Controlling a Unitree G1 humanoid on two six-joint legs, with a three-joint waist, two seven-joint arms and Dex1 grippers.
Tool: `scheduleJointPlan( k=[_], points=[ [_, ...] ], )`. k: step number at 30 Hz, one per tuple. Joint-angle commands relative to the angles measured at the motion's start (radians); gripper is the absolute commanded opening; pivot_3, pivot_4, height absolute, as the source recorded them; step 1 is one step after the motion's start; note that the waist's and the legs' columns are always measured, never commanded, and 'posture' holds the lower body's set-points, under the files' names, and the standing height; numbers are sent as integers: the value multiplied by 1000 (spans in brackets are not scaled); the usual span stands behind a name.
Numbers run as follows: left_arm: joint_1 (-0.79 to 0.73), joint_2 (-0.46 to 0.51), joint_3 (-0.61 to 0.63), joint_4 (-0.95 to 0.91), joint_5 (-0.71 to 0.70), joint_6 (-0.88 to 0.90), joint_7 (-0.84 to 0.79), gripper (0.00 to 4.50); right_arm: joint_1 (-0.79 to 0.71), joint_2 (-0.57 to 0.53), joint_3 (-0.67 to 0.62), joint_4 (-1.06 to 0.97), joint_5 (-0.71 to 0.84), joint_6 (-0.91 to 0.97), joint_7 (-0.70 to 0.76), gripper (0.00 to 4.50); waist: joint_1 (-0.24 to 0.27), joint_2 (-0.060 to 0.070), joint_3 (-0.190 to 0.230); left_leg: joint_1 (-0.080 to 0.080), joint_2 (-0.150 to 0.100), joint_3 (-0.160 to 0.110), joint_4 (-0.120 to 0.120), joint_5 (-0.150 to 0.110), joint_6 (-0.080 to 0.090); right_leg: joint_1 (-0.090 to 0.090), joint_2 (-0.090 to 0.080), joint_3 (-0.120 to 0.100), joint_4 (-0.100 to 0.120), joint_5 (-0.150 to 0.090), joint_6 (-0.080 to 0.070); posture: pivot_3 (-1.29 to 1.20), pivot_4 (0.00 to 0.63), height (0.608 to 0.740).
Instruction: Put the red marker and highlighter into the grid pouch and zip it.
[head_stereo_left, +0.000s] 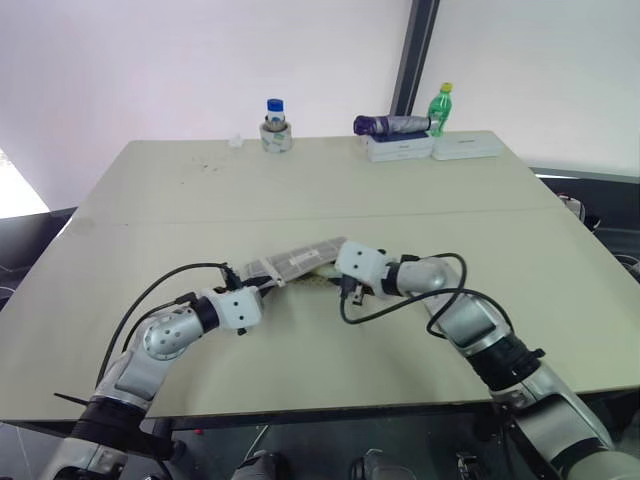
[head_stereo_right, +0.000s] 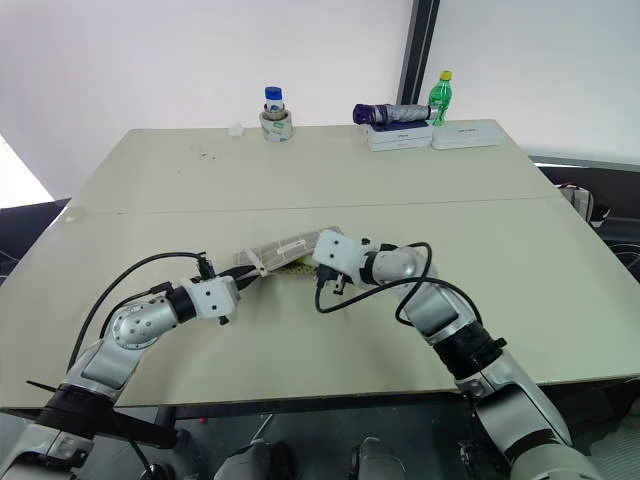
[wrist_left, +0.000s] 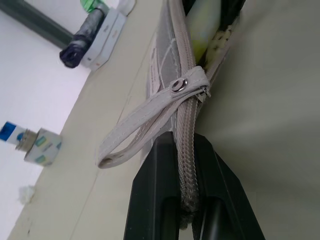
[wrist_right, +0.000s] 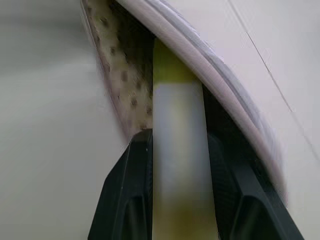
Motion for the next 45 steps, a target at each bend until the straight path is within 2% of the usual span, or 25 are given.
scheduleJointPlan(
  k=[1,4,7,12,19,22,24,26,29,31,33,38,41,45],
  points=[
    [-15,1,2,-45,-18,-12,-7,0,-40,-1,17,7,-63,-146,0,912,0,0,0,0,0,0,0,0,0,0,0,0,0,0,0,0,150,740],
    [-11,2,8,-51,-32,-5,-12,0,-46,-8,24,45,-106,-259,-6,912,0,0,0,0,0,0,0,0,0,0,0,0,0,0,0,0,150,740],
    [-7,4,14,-48,-36,-4,-12,0,-39,7,-19,68,-73,-273,18,912,0,0,0,0,0,0,0,0,0,0,0,0,0,0,0,0,150,740],
    [-9,-2,23,-32,-40,5,2,0,-27,9,-88,30,13,-209,85,3410,0,0,0,0,0,0,0,0,-1,0,0,0,0,0,0,0,150,740],
    [-2,-2,28,-14,-40,10,18,0,3,-27,-203,-185,241,25,241,3410,2,0,0,0,0,0,0,0,0,0,0,0,0,0,0,0,150,740],
    [3,3,37,-7,-37,10,30,0,90,-102,-309,-340,423,169,329,3410,13,0,0,0,0,-1,0,0,0,1,0,0,0,0,0,0,150,740],
    [10,7,43,-3,-40,6,34,0,146,-118,-417,-407,553,288,311,3410,23,0,0,0,0,-1,1,-3,6,1,0,0,-1,0,0,0,150,740],
    [22,9,54,-2,-48,0,41,0,227,-125,-526,-443,604,339,248,3410,27,0,0,0,0,-1,1,-4,7,1,-1,0,0,0,-1,0,150,740],
    [37,7,56,10,-57,-16,46,0,381,-122,-624,-425,492,272,78,3410,30,-2,-1,0,0,-3,2,-4,7,2,-1,-1,-1,1,-1,0,150,740],
    [40,8,54,17,-59,-27,43,0,508,-137,-635,-427,368,233,-47,3410,31,-1,-1,0,-1,-3,2,-5,8,2,-4,-2,-1,1,-1,0,150,740],
    [35,5,53,26,-68,-32,36,0,608,-128,-645,-476,327,256,-124,3410,31,-1,-1,0,-1,-3,2,-5,8,2,-5,-2,-1,0,-1,0,150,740],
    [-7,-18,27,83,-68,-59,16,0,669,4,-666,-588,302,387,-344,3410,19,-1,-1,1,1,-3,2,-3,5,2,0,-2,0,1,-1,0,150,740],
    [-36,-31,16,114,-67,-75,8,0,710,35,-642,-633,257,413,-418,3410,28,-1,-1,1,1,-4,1,-3,5,2,1,-2,0,1,-1,0,150,740],
    [-64,-37,7,144,-67,-91,1,0,737,88,-639,-659,276,479,-465,3410,29,-2,-1,0,-1,-4,2,-4,6,2,0,-2,0,0,-1,0,150,740]
  ],
)
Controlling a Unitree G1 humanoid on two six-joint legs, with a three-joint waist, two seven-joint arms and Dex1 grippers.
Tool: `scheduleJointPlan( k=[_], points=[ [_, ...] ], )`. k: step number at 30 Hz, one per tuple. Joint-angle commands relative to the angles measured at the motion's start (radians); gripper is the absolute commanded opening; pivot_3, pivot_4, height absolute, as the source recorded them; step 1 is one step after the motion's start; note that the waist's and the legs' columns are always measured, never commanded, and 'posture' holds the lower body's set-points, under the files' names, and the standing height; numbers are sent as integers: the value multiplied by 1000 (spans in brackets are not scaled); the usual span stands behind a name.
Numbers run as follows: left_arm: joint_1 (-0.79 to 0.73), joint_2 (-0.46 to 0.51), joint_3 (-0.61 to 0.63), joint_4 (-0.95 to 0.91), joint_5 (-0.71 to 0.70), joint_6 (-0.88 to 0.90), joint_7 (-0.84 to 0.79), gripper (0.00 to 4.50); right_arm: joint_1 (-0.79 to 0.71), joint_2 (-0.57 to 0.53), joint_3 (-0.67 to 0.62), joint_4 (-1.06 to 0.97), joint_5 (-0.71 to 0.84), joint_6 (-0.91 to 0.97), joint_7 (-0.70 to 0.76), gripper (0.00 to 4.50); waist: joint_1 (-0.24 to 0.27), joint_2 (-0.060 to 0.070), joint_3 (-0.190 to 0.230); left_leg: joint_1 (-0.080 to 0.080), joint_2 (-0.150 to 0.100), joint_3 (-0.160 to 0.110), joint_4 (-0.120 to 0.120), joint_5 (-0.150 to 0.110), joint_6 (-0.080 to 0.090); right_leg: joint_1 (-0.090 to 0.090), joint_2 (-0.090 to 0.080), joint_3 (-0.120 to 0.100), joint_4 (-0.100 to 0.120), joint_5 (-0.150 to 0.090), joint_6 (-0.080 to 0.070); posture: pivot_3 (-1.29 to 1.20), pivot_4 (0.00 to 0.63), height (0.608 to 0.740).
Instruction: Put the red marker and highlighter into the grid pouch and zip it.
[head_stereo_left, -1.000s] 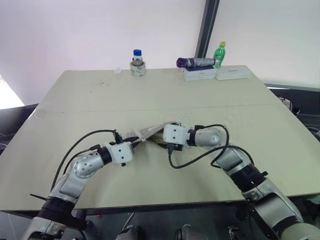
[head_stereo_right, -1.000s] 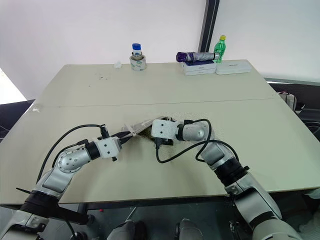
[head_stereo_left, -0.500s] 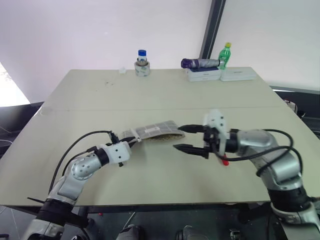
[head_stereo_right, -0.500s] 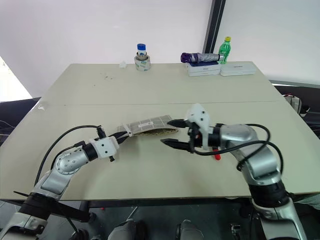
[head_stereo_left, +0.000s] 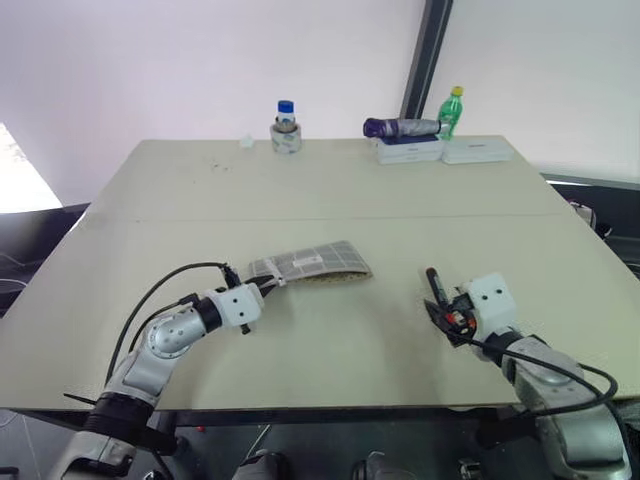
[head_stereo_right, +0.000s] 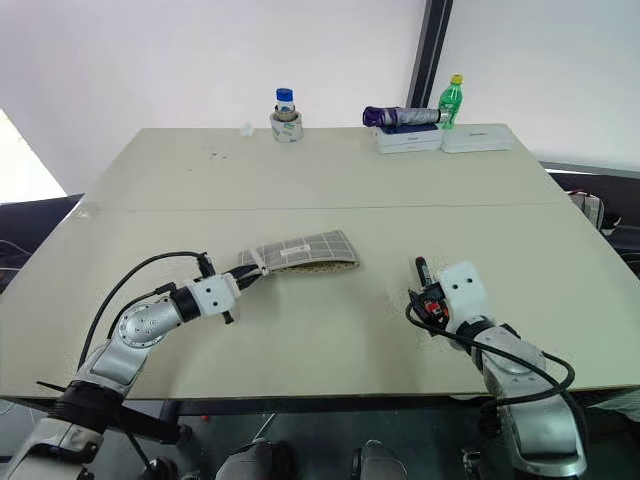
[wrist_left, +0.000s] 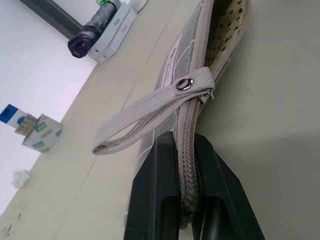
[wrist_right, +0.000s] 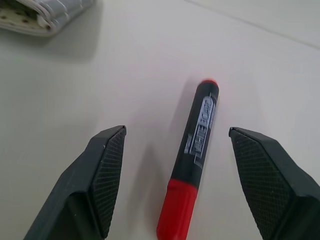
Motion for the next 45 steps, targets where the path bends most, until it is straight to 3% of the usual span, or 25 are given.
scheduleJointPlan(
  k=[1,8,11,15,16,20,25,27,35,45],
  points=[
    [-35,-4,3,8,-18,-26,-3,0,-3,33,-11,-50,14,60,-42,3410,-2,0,0,0,0,0,0,0,0,0,0,0,0,0,0,0,150,740],
    [-34,-7,0,8,-12,-33,-3,0,-28,44,-4,-5,24,124,-66,3410,-4,0,0,0,0,0,0,0,0,0,1,0,0,0,0,0,150,740],
    [-28,-2,6,-3,-14,-29,-2,0,-43,56,-1,24,37,145,-68,2534,-4,0,0,0,0,0,0,0,0,0,1,0,0,0,0,0,150,740],
    [-16,8,14,-13,-14,-27,-1,0,-73,25,17,54,29,124,-54,464,-4,0,0,0,0,0,0,0,0,0,0,0,0,0,0,0,150,740],
    [-13,9,15,-16,-14,-26,0,0,-89,16,6,61,32,111,-52,278,-5,0,0,0,0,0,0,0,0,0,1,0,0,0,0,0,150,740],
    [-9,10,18,-17,-18,-23,3,0,-154,-60,17,63,48,-57,50,290,-5,0,0,0,0,0,0,0,0,0,1,0,0,0,0,0,150,740],
    [-17,5,12,-9,-11,-23,7,0,-119,-110,29,6,189,-280,322,290,-3,0,0,0,0,0,-1,0,0,0,2,0,0,0,0,0,150,740],
    [-22,0,10,-14,-11,-18,7,0,-96,-208,118,33,73,-403,383,290,-1,0,0,0,0,0,-1,0,0,0,1,0,0,0,1,0,150,740],
    [-23,-5,11,-42,-13,-1,5,0,-135,-275,253,206,-162,-657,348,290,-3,-2,0,1,0,0,2,0,0,1,1,0,0,0,1,0,150,740],
    [-3,-3,10,-88,-20,22,-3,0,-223,-277,300,346,-261,-778,353,290,-3,-2,0,1,0,0,2,1,-1,1,1,0,0,0,1,0,150,740]
  ],
)
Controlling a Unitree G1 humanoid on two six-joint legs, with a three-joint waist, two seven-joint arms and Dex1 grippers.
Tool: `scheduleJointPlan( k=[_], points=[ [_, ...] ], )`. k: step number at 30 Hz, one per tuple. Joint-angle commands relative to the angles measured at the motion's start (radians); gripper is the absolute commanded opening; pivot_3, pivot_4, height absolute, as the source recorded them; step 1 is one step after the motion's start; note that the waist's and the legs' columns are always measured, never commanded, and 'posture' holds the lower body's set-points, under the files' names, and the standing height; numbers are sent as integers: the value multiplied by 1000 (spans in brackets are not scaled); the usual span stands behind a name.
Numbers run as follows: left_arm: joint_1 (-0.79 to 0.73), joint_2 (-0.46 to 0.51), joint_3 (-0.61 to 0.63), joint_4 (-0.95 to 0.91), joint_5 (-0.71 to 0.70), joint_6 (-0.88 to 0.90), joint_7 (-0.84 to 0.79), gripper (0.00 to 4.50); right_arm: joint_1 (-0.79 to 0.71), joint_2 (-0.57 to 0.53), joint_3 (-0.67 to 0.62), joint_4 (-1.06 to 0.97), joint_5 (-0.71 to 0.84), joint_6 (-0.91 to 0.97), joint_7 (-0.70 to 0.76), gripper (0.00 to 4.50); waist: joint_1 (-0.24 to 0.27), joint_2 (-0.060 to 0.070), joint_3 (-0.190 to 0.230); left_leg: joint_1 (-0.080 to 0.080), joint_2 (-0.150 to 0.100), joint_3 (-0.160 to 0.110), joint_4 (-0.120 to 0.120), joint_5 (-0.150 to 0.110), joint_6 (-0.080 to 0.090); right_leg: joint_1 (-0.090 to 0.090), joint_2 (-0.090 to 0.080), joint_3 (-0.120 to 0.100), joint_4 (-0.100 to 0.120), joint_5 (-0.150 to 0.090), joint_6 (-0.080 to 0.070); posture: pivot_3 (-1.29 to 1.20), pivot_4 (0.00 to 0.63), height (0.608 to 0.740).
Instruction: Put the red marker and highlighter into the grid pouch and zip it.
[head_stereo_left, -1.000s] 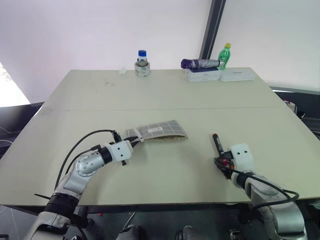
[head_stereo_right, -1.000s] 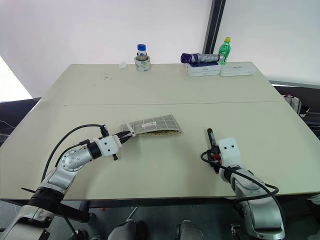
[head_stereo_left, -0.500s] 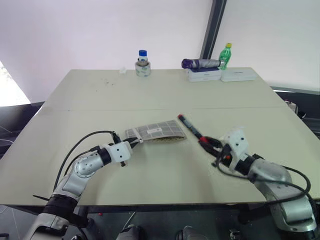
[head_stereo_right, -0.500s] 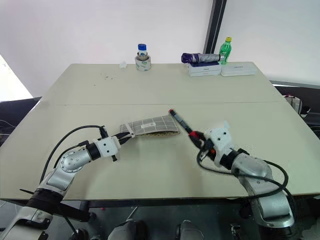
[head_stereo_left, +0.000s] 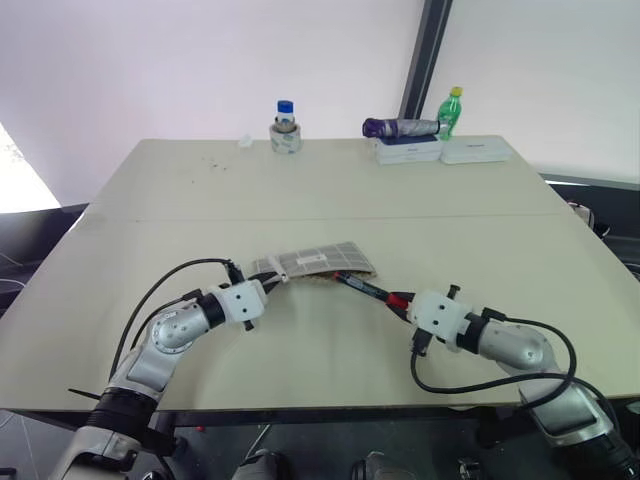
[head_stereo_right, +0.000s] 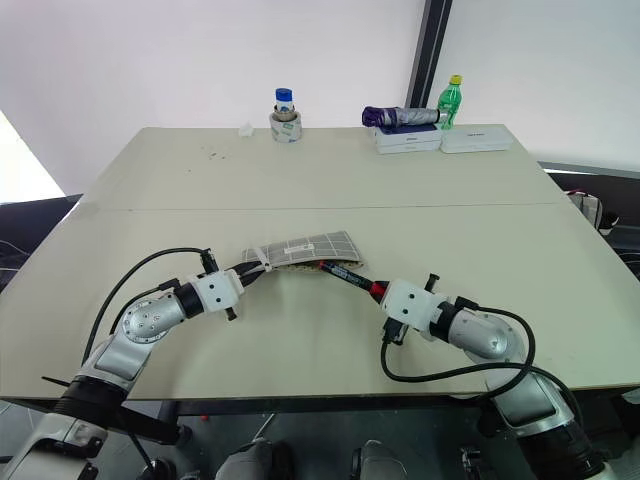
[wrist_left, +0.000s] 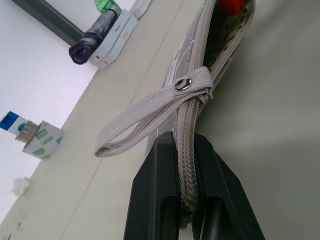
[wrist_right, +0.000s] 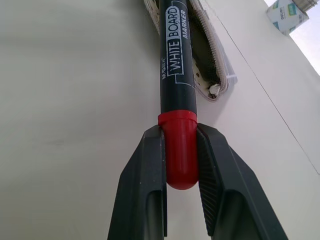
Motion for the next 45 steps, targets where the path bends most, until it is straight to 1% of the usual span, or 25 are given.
scheduleJointPlan(
  k=[1,5,8,10,16,18,20,21,25,27,30,33,35,36,38,39,41,43,45],
  points=[
    [0,4,7,-57,-20,-4,-6,0,-69,3,22,18,-43,-40,-7,290,0,0,0,0,0,0,0,0,0,0,0,0,0,0,0,0,150,740],
    [-2,13,-12,-71,1,-6,-25,0,-167,21,76,58,-109,-61,-9,290,-3,0,0,0,0,0,0,3,-5,0,0,0,0,0,0,0,150,740],
    [-25,7,-32,-97,9,12,-49,0,-247,63,168,119,-206,-127,-33,290,0,0,0,0,0,0,0,3,-5,0,0,0,0,0,0,0,150,740],
    [-35,10,-45,-103,23,10,-56,0,-285,88,203,145,-246,-158,-44,290,1,0,0,0,0,1,0,3,-6,0,0,0,1,0,0,0,150,740],
    [-45,3,-43,-125,9,32,-66,0,-346,114,259,221,-331,-249,-68,290,-1,0,0,0,0,2,0,3,-6,0,0,0,1,0,0,0,150,740],
    [-44,4,-40,-134,8,38,-70,0,-357,131,250,229,-299,-235,-42,290,-1,0,0,0,0,2,0,4,-6,-1,0,0,1,0,0,0,150,740],
    [-40,4,-34,-138,3,46,-68,0,-360,136,242,233,-278,-235,-23,1375,-1,0,0,0,0,2,0,4,-6,-1,1,0,1,0,0,0,150,740],
    [-36,5,-31,-137,3,46,-66,0,-356,133,237,232,-278,-236,-21,1810,-1,0,0,0,0,2,0,4,-6,0,1,0,1,0,0,0,150,740],
    [-20,7,-22,-130,4,48,-57,0,-309,101,186,182,-229,-227,2,3827,2,0,0,0,0,2,1,4,-6,0,0,0,1,0,0,0,150,740],
    [-13,6,-18,-129,2,51,-54,0,-279,88,138,140,-148,-225,27,3827,2,0,0,0,0,2,1,4,-6,0,0,0,1,0,0,0,150,740],
    [-8,5,-18,-125,0,51,-51,0,-232,50,77,62,36,-231,134,3827,2,0,0,0,0,1,1,4,-6,0,0,0,1,0,0,0,150,740],
    [-11,1,-16,-115,-6,52,-48,0,-194,0,49,19,140,-262,221,3827,0,0,0,0,0,1,1,3,-6,0,0,0,1,0,0,0,150,740],
    [-21,-3,-17,-98,-7,50,-48,0,-171,-15,14,-26,254,-221,266,3827,1,0,0,0,0,0,1,3,-6,0,0,0,1,0,0,0,150,740],
    [-28,-2,-20,-90,-4,44,-49,0,-171,-2,-8,-44,311,-178,264,3827,1,0,0,0,0,0,1,3,-6,0,0,0,1,0,0,0,150,740],
    [-38,-8,-25,-82,-3,42,-48,0,-224,49,-32,-48,369,-28,199,3827,-2,0,0,0,0,0,1,3,-5,0,0,0,1,0,0,0,150,740],
    [-43,-8,-32,-80,5,34,-49,0,-257,88,-25,-45,377,50,154,3827,-5,0,0,1,1,0,1,3,-5,0,1,0,1,0,0,0,150,740],
    [-49,-9,-42,-77,17,23,-49,0,-293,141,-13,-54,395,155,108,3827,-3,0,0,1,1,0,2,3,-5,0,1,0,3,1,-1,0,150,740],
    [-53,-9,-55,-73,44,12,-43,0,-353,229,13,-43,388,285,18,3827,-2,0,0,1,1,-1,2,3,-5,0,1,0,3,1,-1,0,150,740],
    [-48,-14,-60,-76,55,13,-35,0,-407,309,23,-34,446,474,-36,3827,-2,0,0,0,1,-1,2,3,-6,0,1,0,3,1,-1,0,150,740]
  ],
)
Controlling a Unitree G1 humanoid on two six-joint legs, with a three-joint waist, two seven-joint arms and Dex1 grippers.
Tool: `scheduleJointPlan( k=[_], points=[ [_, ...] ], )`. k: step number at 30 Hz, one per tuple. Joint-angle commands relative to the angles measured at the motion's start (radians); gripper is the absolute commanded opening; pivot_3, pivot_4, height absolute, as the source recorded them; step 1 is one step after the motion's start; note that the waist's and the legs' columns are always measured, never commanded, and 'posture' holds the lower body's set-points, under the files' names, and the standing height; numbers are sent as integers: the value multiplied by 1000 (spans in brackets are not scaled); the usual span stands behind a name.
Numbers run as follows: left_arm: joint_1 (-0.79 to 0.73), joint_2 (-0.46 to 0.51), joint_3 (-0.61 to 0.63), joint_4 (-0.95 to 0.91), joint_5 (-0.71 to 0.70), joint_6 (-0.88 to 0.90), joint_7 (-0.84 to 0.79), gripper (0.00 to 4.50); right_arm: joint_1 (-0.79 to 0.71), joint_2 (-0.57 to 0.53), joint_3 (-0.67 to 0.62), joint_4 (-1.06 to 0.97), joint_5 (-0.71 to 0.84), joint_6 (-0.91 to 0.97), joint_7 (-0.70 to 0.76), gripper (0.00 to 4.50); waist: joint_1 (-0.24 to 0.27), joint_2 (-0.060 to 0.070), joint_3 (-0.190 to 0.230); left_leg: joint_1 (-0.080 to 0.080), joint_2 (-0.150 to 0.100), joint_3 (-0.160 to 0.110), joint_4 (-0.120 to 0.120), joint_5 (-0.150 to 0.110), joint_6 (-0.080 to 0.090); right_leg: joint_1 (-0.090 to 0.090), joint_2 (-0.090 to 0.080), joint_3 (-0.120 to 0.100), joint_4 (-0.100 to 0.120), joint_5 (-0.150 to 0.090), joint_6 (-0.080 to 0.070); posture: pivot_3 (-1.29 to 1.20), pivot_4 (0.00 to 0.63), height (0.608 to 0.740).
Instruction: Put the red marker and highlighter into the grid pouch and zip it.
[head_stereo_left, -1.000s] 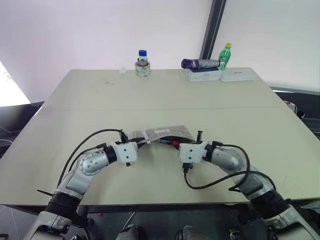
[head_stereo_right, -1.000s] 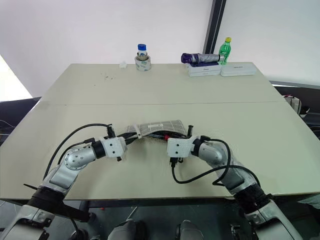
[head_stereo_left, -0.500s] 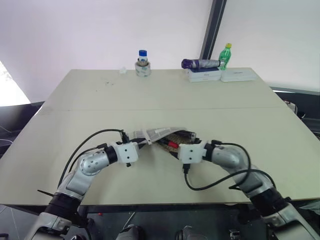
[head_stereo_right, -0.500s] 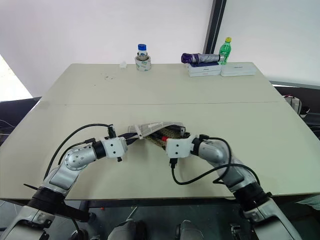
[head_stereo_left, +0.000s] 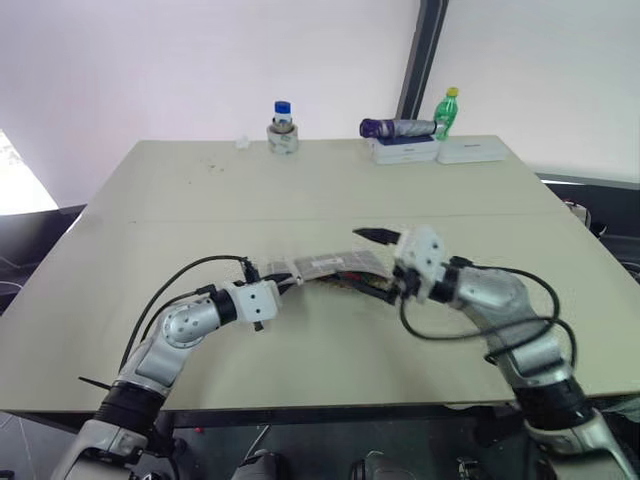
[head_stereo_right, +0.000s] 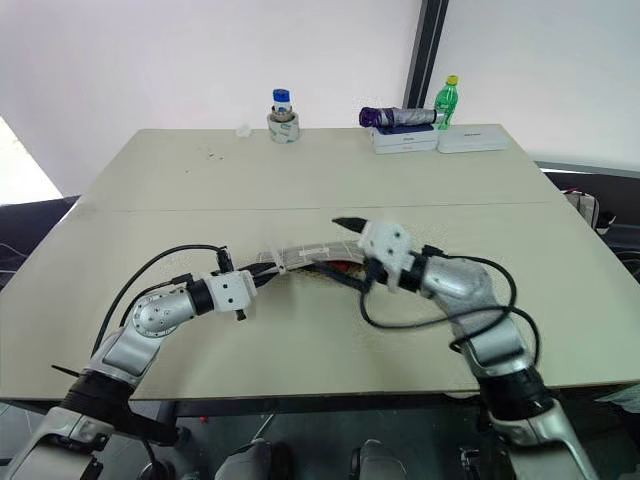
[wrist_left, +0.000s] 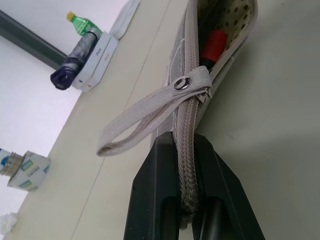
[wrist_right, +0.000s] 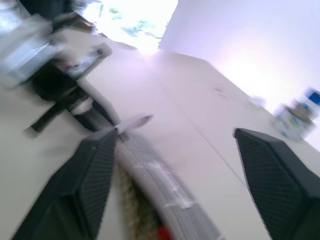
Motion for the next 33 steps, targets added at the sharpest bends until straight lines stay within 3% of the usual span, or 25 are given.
scheduleJointPlan(
  k=[1,6,10,22,25,30,31,33],
  points=[
    [-5,-8,-12,-22,27,-19,28,0,-84,98,31,-19,67,250,-93,3827,0,0,0,0,0,0,0,0,0,0,0,0,0,0,0,0,150,740],
    [1,-1,-40,-28,96,-23,58,0,-147,183,61,-16,91,423,-147,3827,3,0,0,-2,-1,1,0,0,1,0,-1,0,-1,0,0,0,150,740],
    [5,-12,-40,-39,113,-9,73,0,-174,185,110,18,58,511,-155,3827,2,0,0,-1,-1,0,0,-3,6,-1,-1,0,0,0,0,0,150,740],
    [8,-27,-49,-73,113,18,73,0,-214,248,127,179,5,520,-197,3827,-1,0,0,-1,-1,1,0,-4,6,-1,-1,0,0,0,0,0,150,740],
    [10,-26,-48,-78,112,24,74,0,-215,251,117,184,10,526,-196,3012,-1,0,0,-1,-1,1,0,-4,6,-1,-1,0,0,0,0,0,150,740],
    [14,-25,-45,-82,107,30,74,0,-202,236,130,165,15,532,-172,390,-1,0,0,-2,-1,1,0,-4,6,-1,-1,0,0,0,0,0,150,740],
    [15,-26,-45,-83,107,31,74,0,-202,234,129,165,13,529,-171,30,-1,0,0,-1,0,1,0,-4,6,-1,-1,0,0,0,0,0,150,740],
    [16,-27,-45,-86,106,33,74,0,-205,235,120,170,12,527,-175,30,-2,0,0,-1,0,1,0,-4,6,-1,-1,0,0,0,0,0,150,740]
  ],
)
